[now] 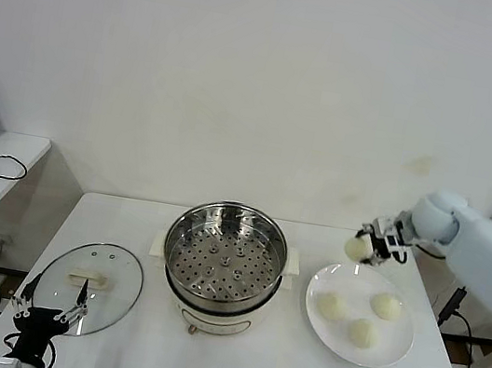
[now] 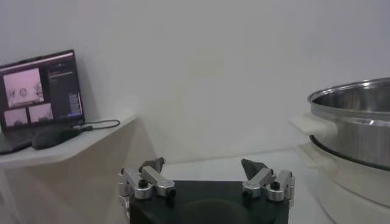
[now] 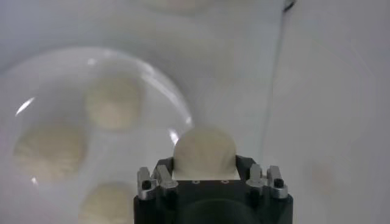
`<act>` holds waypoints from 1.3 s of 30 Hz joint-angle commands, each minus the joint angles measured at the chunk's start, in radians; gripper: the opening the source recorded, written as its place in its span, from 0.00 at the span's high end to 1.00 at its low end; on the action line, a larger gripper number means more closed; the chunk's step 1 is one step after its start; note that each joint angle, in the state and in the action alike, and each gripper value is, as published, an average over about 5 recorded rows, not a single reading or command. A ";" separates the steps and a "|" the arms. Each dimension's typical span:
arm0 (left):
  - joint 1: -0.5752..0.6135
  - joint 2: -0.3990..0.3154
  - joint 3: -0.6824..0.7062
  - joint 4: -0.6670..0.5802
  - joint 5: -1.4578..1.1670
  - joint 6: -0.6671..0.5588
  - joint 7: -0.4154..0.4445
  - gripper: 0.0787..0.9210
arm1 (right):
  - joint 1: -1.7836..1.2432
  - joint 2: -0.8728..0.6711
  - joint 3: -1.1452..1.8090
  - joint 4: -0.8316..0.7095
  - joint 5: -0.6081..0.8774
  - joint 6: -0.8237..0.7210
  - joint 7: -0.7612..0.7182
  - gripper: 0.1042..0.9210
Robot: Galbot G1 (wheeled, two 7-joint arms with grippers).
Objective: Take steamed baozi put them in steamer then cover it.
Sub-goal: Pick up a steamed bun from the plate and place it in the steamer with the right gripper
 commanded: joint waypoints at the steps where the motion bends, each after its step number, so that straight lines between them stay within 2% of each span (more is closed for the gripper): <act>1: 0.001 0.002 -0.001 -0.007 -0.046 -0.004 0.001 0.12 | 0.269 0.106 -0.187 0.101 0.189 0.011 0.016 0.35; 11: -0.013 0.000 -0.009 0.007 -0.040 -0.008 0.000 0.12 | 0.254 0.387 -0.280 0.065 0.176 0.157 0.085 0.35; 20: -0.015 -0.002 -0.028 0.008 -0.023 -0.021 -0.001 0.12 | 0.179 0.554 -0.333 -0.047 -0.001 0.301 0.115 0.35; 26: -0.014 -0.003 -0.036 0.007 -0.019 -0.027 -0.002 0.12 | 0.108 0.624 -0.320 -0.183 -0.175 0.424 0.146 0.35; 39: -0.019 0.000 -0.041 0.016 -0.018 -0.031 -0.002 0.12 | 0.034 0.662 -0.303 -0.299 -0.312 0.518 0.162 0.35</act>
